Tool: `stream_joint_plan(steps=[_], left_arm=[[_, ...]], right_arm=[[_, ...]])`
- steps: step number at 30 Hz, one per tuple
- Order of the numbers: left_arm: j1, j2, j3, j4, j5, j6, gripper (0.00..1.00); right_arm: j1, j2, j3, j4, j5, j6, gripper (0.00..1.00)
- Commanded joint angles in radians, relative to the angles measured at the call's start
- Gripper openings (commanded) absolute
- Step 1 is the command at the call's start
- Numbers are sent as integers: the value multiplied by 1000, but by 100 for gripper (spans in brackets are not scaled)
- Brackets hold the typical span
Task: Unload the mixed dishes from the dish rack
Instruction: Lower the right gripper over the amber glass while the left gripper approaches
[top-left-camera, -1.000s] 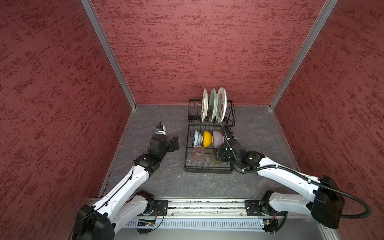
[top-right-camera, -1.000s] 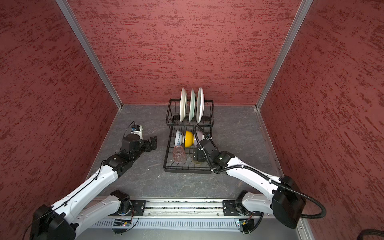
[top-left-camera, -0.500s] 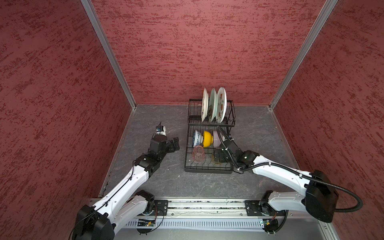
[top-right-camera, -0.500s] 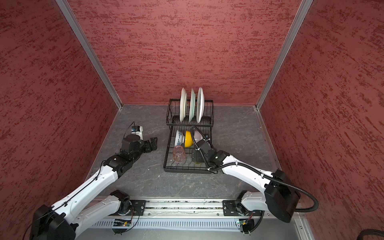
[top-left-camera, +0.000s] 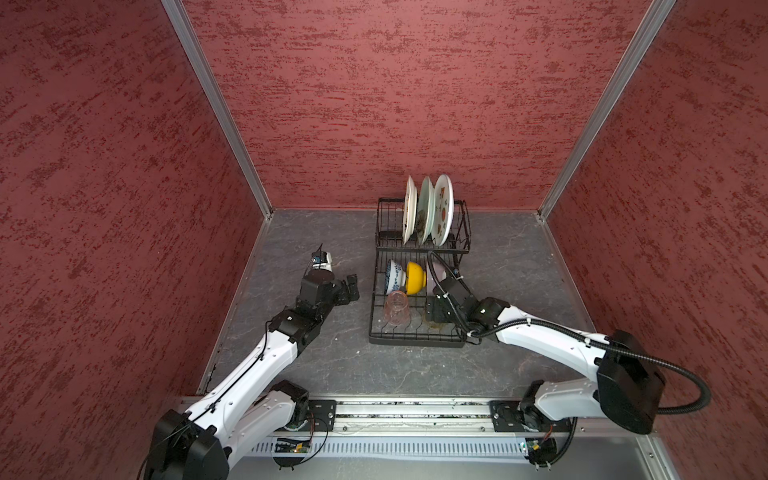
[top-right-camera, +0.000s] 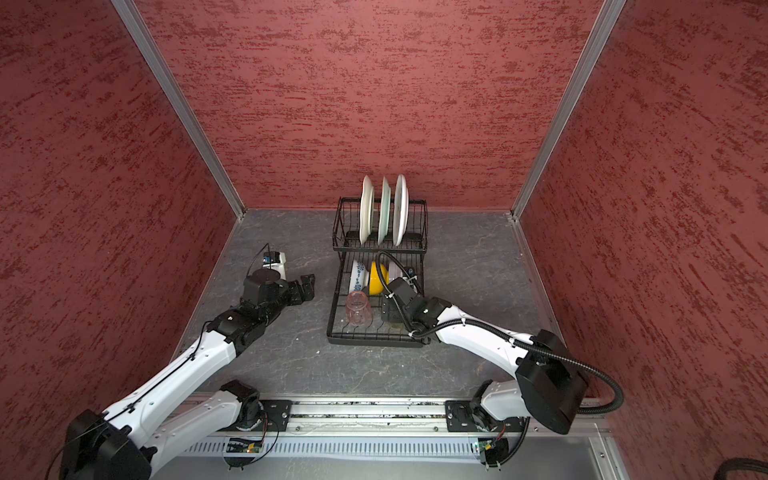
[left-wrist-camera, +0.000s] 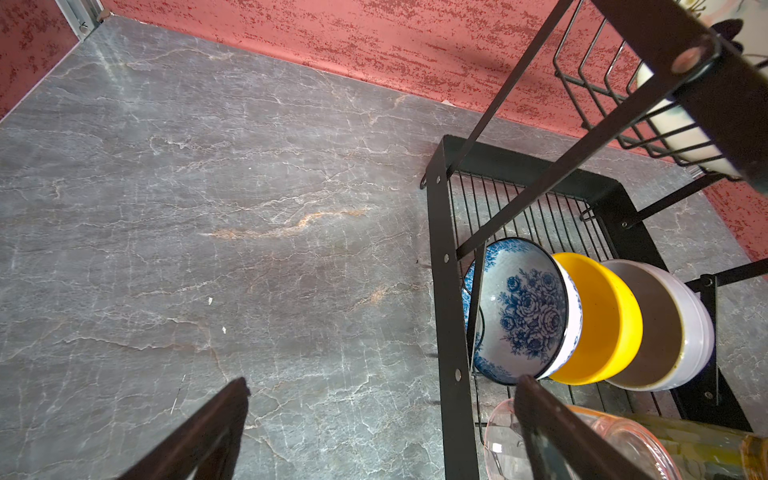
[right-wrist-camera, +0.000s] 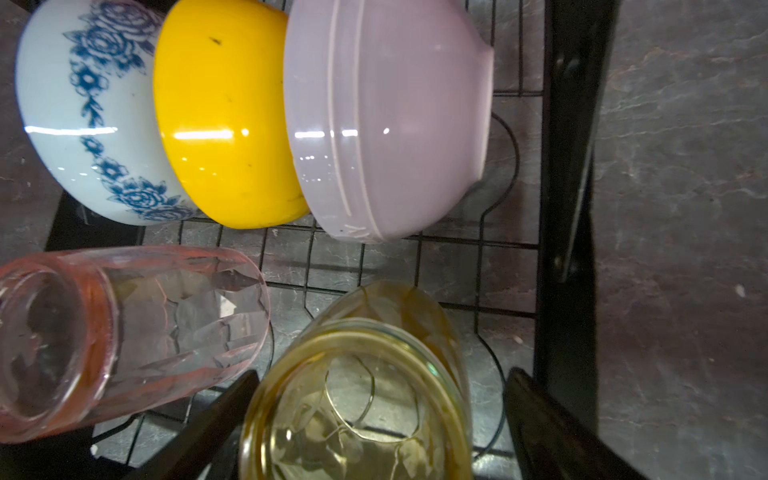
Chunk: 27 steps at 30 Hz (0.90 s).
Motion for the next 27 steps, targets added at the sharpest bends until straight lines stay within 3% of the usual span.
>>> stream_joint_plan(steps=[1, 8, 27], left_arm=[[-1, 13, -6, 2, 3, -10, 99], [4, 30, 7, -12, 0, -10, 99], [7, 24, -4, 5, 40, -50, 100]], right_arm=[[7, -8, -24, 73, -10, 50, 90], [6, 8, -55, 66, 1, 109, 83], [8, 2, -114, 122, -20, 126, 73]])
